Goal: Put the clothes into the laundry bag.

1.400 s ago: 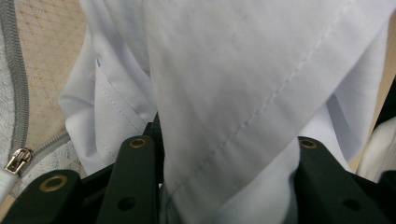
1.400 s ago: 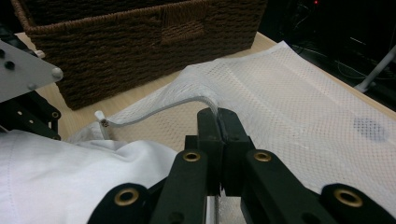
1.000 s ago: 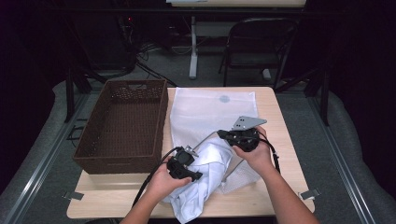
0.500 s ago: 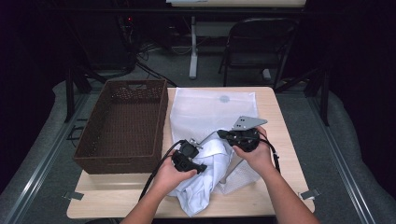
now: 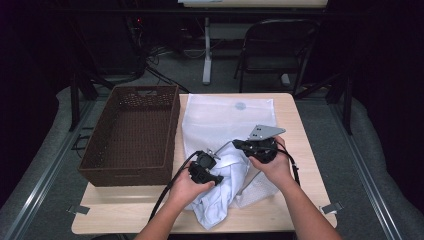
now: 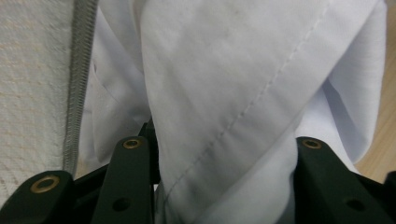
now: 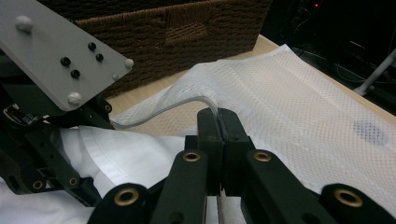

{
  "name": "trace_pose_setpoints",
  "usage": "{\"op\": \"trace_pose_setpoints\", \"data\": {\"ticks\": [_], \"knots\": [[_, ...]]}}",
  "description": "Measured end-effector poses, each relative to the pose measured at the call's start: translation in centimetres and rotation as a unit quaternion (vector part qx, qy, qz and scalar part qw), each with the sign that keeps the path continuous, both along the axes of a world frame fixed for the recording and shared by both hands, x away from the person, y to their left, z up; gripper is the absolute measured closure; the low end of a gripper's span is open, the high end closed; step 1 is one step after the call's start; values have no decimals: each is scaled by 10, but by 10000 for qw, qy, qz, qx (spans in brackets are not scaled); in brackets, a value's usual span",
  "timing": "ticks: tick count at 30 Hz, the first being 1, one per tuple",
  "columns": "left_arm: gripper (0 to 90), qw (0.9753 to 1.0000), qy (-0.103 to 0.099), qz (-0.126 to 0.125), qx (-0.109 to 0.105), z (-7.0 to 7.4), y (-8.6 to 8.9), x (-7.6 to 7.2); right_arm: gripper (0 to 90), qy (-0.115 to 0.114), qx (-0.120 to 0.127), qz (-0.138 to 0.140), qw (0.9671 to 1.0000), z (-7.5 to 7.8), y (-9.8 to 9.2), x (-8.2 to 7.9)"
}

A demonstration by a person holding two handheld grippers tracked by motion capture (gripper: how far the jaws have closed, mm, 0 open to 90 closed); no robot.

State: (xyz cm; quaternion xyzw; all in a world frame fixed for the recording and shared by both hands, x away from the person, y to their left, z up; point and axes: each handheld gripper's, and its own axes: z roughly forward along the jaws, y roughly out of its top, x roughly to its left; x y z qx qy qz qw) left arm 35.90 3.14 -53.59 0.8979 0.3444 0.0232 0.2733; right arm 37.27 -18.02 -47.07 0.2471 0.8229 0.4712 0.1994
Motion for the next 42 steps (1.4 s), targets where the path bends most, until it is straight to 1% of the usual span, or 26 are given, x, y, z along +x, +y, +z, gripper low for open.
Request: {"op": "trace_pose_setpoints", "data": {"ticks": [1,3,8,10,12,15,16,17,18,19,21,23,24,27,28,31,32,33,34,35,36,37,38,42], "knots": [[572,10000,17,47,-54,-1,0,1,893,-6,-11,3,10000,0,0,0],[567,9999,47,65,-71,-3,1,2,893,-4,-19,-14,10000,-1,0,0],[560,9999,49,79,-61,-6,0,3,893,11,-34,-25,10000,-2,0,1],[558,9999,113,97,-54,-9,-2,4,893,11,-34,-29,10000,-2,0,1],[558,9999,129,95,-49,-9,-2,4,893,13,-34,-28,10000,-2,0,1],[555,9999,99,107,-37,-9,-2,5,893,11,-41,-23,10000,-3,0,1],[520,9999,71,153,-1,-10,-2,5,893,5,-55,-14,10000,-3,0,1],[519,9999,71,153,-1,-10,-2,5,893,5,-55,-14,10000,-3,0,1],[517,9998,127,152,1,-11,-3,6,893,6,-65,-10,10000,-3,0,1],[513,9998,134,149,12,-11,-4,6,893,10,-67,-12,10000,-3,0,1],[490,9997,162,169,19,-12,-4,6,893,12,-79,-15,10000,-3,0,1],[469,9995,239,215,13,-12,-4,8,894,27,-78,-20,10000,-4,0,1],[464,9994,270,197,13,-11,-4,8,894,23,-79,-16,10000,-4,0,2],[440,9995,262,169,8,-10,-4,8,893,27,-87,-22,10000,-5,0,2],[427,9997,217,126,4,-8,-4,8,893,23,-93,-23,10000,-5,0,2],[414,9998,194,93,-2,-6,-4,7,893,25,-95,-26,9999,-5,0,2],[394,9999,129,58,-25,-3,-3,7,893,31,-96,-28,9999,-5,0,2],[385,9999,129,58,-25,-3,-3,7,893,31,-96,-28,9999,-5,0,2],[377,9999,76,33,-87,1,-2,7,894,23,-94,-31,9999,-5,0,2],[374,9999,76,33,-87,1,-2,7,894,23,-94,-31,9999,-5,0,2],[367,9999,44,43,-157,5,-1,5,893,22,-91,-29,10000,-5,0,2],[359,9999,44,43,-157,5,-1,5,893,21,-90,-28,10000,-5,0,2],[353,9997,21,41,-225,9,1,4,893,22,-90,-29,10000,-5,0,2],[332,9993,-15,13,-360,18,7,0,893,14,-91,-28,10000,-5,0,2]]}}
